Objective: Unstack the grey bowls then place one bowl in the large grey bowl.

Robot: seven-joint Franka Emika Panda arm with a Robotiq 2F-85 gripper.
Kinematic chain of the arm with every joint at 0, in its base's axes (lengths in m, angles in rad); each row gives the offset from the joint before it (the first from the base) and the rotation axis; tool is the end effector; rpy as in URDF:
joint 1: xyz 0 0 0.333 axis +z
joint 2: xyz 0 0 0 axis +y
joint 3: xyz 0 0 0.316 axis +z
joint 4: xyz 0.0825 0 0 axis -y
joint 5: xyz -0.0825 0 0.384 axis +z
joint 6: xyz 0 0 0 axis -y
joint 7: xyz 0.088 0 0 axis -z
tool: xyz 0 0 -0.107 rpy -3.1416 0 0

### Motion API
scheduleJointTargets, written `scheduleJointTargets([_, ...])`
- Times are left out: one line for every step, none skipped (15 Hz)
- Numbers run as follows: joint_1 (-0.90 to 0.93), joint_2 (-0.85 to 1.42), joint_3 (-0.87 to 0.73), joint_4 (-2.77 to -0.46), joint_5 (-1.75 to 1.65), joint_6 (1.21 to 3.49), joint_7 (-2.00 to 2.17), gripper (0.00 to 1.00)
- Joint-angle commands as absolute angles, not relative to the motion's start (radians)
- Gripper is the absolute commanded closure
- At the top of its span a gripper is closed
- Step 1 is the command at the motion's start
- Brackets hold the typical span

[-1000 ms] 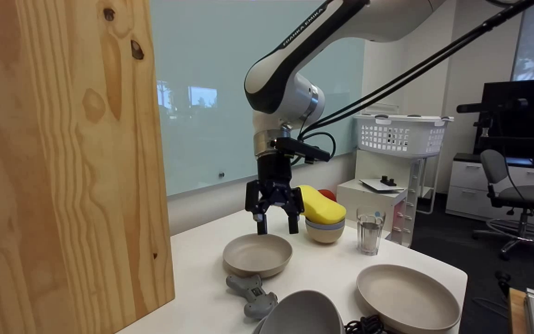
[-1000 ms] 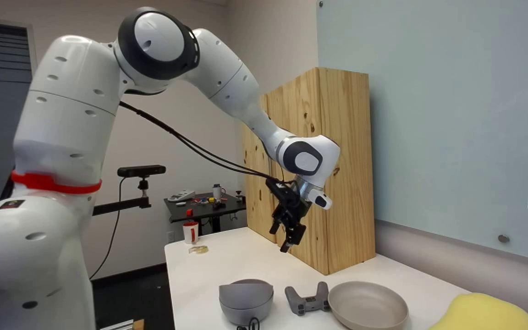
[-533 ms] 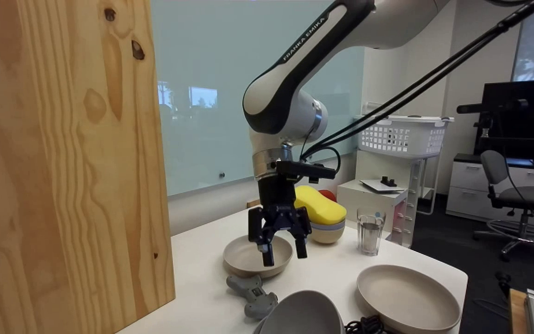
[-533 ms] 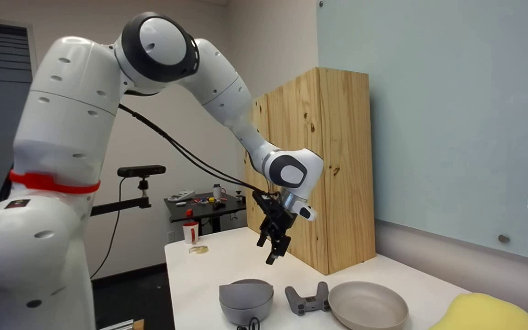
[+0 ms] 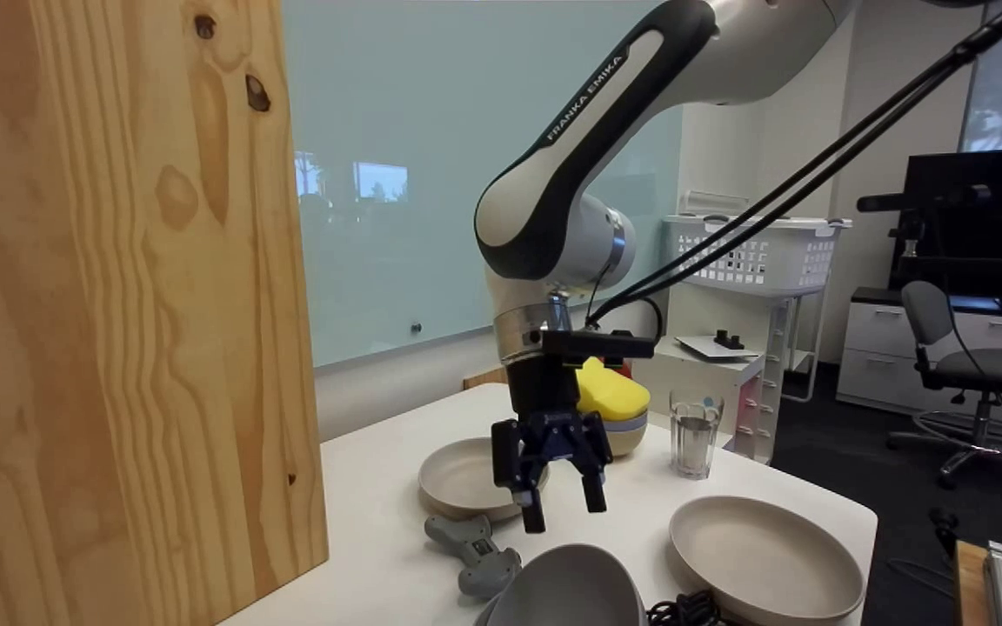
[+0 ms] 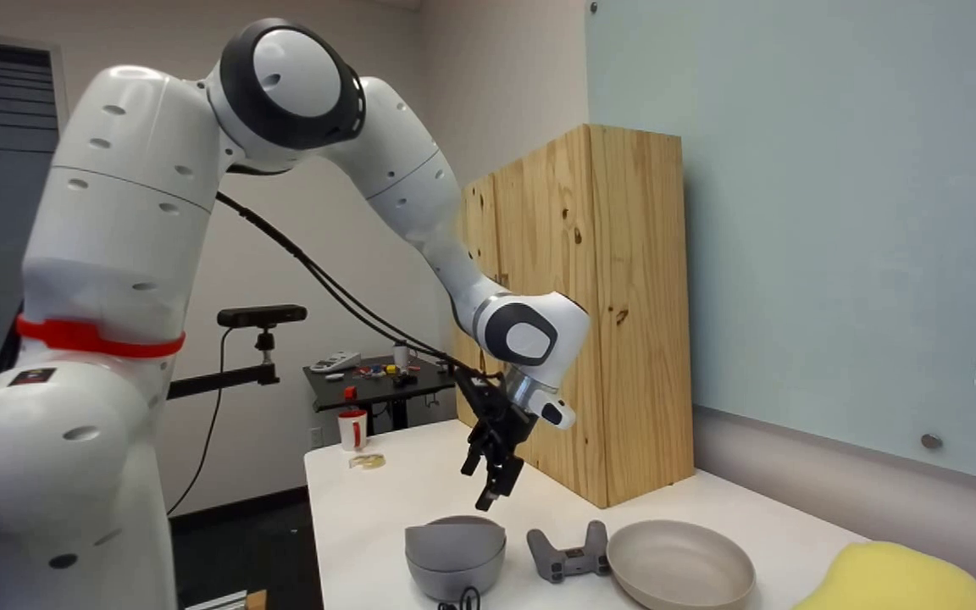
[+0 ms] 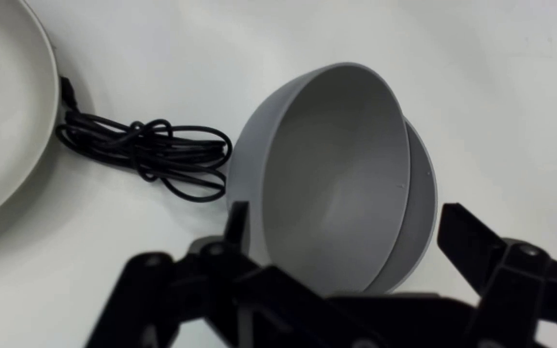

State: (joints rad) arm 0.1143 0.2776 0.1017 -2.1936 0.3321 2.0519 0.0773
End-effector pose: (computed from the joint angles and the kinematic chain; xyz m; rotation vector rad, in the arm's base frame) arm 0.4927 0.1270 0.2342 -2.8444 0.1095 0.6591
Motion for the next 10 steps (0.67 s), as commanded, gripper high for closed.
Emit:
scheduleJointTargets([0.11, 0.234, 0.108, -2.288, 0.347, 2.092, 0.085, 0.0])
scheduleJointTargets([0.113, 0.226, 0.105, -2.306, 0.337, 2.093, 0.093, 0.0])
scheduleJointTargets([0.113, 0.222, 0.103, -2.324, 0.334, 2.094, 0.099, 0.0])
scheduleJointTargets([0.111, 0.217, 0.103, -2.34, 0.339, 2.093, 0.099, 0.0])
scheduleJointTargets([0.11, 0.214, 0.1, -2.355, 0.333, 2.093, 0.103, 0.0])
scheduleJointTargets([0.109, 0.209, 0.098, -2.366, 0.327, 2.09, 0.105, 0.0])
scheduleJointTargets([0.106, 0.201, 0.093, -2.377, 0.319, 2.084, 0.104, 0.0])
scheduleJointTargets([0.103, 0.194, 0.087, -2.384, 0.304, 2.079, 0.106, 0.0])
scheduleJointTargets([0.099, 0.19, 0.08, -2.384, 0.285, 2.069, 0.111, 0.0])
scheduleJointTargets([0.096, 0.185, 0.074, -2.384, 0.265, 2.06, 0.115, 0.0])
